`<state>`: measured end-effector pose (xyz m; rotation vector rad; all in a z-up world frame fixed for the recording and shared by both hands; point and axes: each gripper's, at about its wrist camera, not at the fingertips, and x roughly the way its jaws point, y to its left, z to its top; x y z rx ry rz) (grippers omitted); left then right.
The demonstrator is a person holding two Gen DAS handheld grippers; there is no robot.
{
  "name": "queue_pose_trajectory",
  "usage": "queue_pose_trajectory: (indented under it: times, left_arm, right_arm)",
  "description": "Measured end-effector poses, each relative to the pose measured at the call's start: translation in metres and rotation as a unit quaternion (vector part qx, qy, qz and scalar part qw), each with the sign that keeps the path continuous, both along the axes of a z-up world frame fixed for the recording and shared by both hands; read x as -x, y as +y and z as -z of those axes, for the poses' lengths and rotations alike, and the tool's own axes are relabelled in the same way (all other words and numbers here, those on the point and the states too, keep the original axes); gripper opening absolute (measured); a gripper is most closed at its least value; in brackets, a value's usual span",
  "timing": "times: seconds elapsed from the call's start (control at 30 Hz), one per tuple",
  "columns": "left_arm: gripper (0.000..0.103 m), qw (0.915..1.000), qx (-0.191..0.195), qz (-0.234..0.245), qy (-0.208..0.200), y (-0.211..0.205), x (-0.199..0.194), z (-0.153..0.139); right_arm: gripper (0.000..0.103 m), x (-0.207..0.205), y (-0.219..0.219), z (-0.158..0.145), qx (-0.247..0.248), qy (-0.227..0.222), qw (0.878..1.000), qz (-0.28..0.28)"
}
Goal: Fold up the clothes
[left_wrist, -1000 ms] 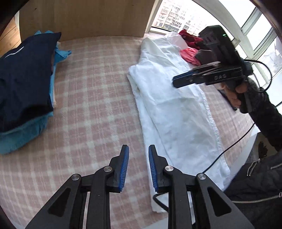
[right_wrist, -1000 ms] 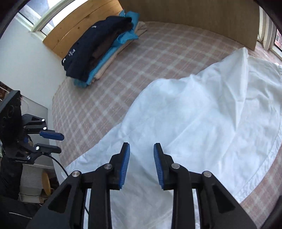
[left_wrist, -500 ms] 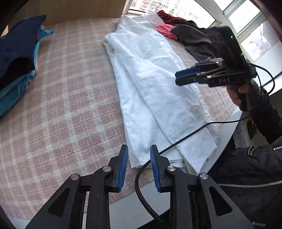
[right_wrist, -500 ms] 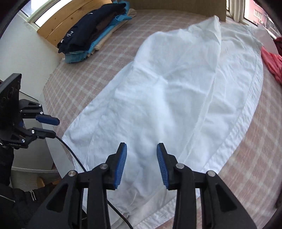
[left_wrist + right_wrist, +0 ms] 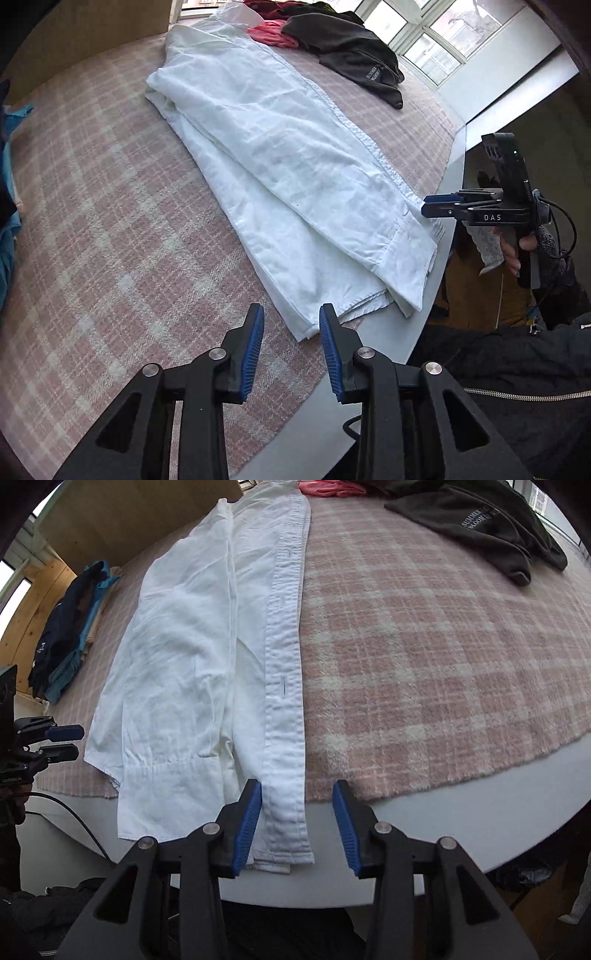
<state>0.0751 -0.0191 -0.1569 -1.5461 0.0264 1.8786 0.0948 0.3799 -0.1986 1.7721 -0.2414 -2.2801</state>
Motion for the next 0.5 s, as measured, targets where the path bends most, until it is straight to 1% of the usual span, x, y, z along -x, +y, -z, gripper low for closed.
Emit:
queue_pose_trajectory:
  times: [0.07, 0.17, 0.2, 0.27, 0.37, 0.43, 0.5]
  left_arm:
    - [0.033, 0.9999, -0.004, 0.012, -0.012, 0.012, 0.005, 0.010]
    - [0.037, 0.9991, -0.009, 0.029, -0.030, 0.030, 0.013, 0.025]
    - [0.040, 0.9988, -0.011, 0.032, -0.037, 0.035, 0.016, 0.030]
    - [0.040, 0.9983, -0.011, 0.029, -0.050, 0.043, 0.011, 0.033]
    - [0.041, 0.9980, -0.015, 0.033, -0.051, 0.056, 0.009, 0.036]
    - [0.041, 0.9977, -0.016, 0.036, -0.054, 0.061, 0.007, 0.036]
    - [0.040, 0.9975, -0.014, 0.046, -0.052, 0.070, 0.005, 0.038]
  right_arm:
    - [0.041, -0.010, 0.001, 0.004, -0.004, 0.002, 1.000, 0.020]
    - [0.042, -0.012, 0.006, 0.004, 0.010, 0.006, 0.999, 0.049]
    - [0.042, -0.012, 0.005, 0.006, 0.012, 0.004, 0.999, 0.047]
    - [0.042, -0.012, -0.001, 0.009, 0.005, 0.008, 0.999, 0.031]
    - [0.043, -0.014, -0.011, 0.010, -0.006, 0.015, 1.000, 0.003]
    - [0.043, -0.017, -0.015, 0.011, 0.009, 0.016, 1.000, -0.010]
    - [0.042, -0.018, -0.017, 0.012, 0.006, 0.020, 1.000, -0.018]
